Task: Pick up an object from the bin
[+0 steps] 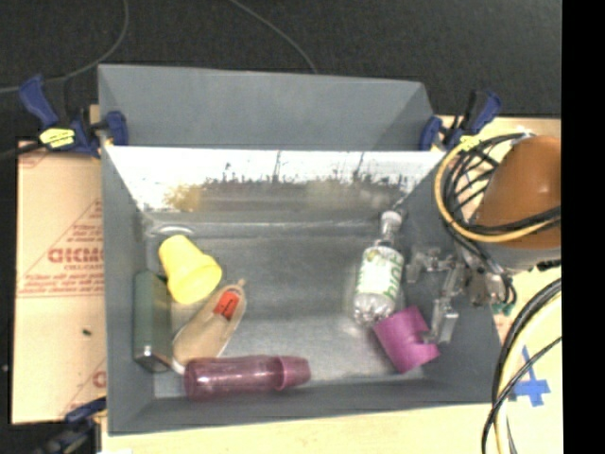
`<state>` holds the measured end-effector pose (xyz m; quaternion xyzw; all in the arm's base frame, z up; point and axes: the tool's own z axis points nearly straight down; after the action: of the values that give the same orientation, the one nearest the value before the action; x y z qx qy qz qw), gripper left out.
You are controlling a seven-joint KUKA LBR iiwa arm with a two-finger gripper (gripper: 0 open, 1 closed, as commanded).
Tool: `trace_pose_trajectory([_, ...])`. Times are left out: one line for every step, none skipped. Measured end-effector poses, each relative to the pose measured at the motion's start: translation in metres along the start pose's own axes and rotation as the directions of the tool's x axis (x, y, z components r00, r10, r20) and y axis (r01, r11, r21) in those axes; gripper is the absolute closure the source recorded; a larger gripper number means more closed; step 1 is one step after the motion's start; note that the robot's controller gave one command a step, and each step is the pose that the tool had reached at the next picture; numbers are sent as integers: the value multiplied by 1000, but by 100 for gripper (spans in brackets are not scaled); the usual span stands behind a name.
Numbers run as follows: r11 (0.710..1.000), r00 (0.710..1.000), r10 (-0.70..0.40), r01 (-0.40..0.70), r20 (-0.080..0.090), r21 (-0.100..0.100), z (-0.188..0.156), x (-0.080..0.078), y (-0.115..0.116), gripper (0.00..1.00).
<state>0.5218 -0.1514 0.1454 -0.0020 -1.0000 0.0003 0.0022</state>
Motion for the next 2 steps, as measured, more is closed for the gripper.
trace_pose_trajectory([1000,1000,-5,5,8,2,-5,-2,1,0])
trace_pose_trajectory([993,993,-118,118,5,0,67,47,46,0])
